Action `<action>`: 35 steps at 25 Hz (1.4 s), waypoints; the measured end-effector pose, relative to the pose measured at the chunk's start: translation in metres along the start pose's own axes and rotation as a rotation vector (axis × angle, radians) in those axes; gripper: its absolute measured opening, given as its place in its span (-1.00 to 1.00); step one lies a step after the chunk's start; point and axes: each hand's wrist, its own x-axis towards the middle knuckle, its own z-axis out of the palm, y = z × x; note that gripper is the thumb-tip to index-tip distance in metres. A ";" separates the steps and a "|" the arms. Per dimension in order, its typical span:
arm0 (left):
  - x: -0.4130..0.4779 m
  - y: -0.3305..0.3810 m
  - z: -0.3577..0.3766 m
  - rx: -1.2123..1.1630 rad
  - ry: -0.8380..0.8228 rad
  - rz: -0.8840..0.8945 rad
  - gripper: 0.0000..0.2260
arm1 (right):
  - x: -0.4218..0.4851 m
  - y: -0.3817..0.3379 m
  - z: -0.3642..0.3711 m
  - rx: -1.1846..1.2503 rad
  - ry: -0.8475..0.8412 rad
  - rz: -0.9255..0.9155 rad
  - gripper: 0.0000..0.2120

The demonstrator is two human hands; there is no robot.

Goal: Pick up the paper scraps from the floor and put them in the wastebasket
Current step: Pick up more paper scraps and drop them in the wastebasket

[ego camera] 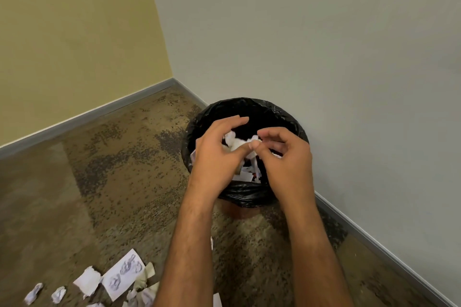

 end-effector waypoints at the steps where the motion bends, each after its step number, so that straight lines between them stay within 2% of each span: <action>1: -0.001 0.001 -0.002 -0.012 -0.023 -0.001 -0.60 | 0.001 0.000 -0.001 -0.012 -0.014 0.005 -0.86; 4: -0.004 0.000 -0.014 -0.113 -0.014 -0.017 -0.69 | 0.006 0.002 -0.007 -0.008 -0.009 0.034 -0.86; 6: -0.009 -0.003 -0.028 -0.192 0.066 -0.025 -0.76 | 0.007 0.006 -0.005 -0.003 -0.016 0.052 -0.84; 10: -0.020 -0.026 -0.066 -0.382 0.391 -0.097 -0.83 | 0.006 0.010 0.005 -0.012 -0.015 0.066 -0.84; 13: -0.034 -0.074 -0.086 -0.354 0.609 -0.311 -0.85 | -0.002 0.006 0.018 0.062 0.068 0.009 -0.91; 15: -0.044 -0.110 -0.087 -0.249 0.572 -0.519 -0.89 | -0.022 0.004 0.034 0.075 0.210 -0.146 -0.92; 17: -0.062 -0.145 -0.075 -0.057 0.375 -0.718 -0.92 | -0.059 0.012 0.057 0.029 0.328 -0.295 -0.87; 18: -0.074 -0.161 -0.064 0.022 0.255 -0.778 -0.89 | -0.082 0.022 0.069 -0.029 0.328 -0.360 -0.85; 20: -0.100 -0.186 -0.037 0.088 0.063 -0.787 -0.90 | -0.125 0.055 0.090 -0.201 0.212 -0.448 -0.85; 21: -0.111 -0.197 -0.024 0.111 -0.003 -0.738 -0.88 | -0.141 0.077 0.099 -0.274 0.139 -0.443 -0.85; 23: -0.130 -0.220 -0.001 0.152 -0.093 -0.586 -0.65 | -0.158 0.120 0.110 -0.375 0.045 -0.320 -0.85; 25: -0.143 -0.237 0.019 0.254 -0.138 -0.448 -0.67 | -0.159 0.155 0.119 -0.439 0.002 -0.101 -0.85; 28: -0.161 -0.252 0.038 0.429 -0.033 -0.322 -0.77 | -0.138 0.180 0.133 -0.427 -0.115 0.045 -0.80; 30: -0.168 -0.258 0.042 0.440 0.070 -0.360 -0.79 | -0.115 0.184 0.150 -0.450 -0.322 0.107 -0.66; 32: -0.173 -0.261 0.040 0.451 0.100 -0.388 -0.75 | -0.100 0.185 0.170 -0.474 -0.563 0.153 -0.50; 35: -0.174 -0.265 0.030 0.362 0.164 -0.468 -0.85 | -0.085 0.187 0.200 -0.626 -0.734 0.115 -0.39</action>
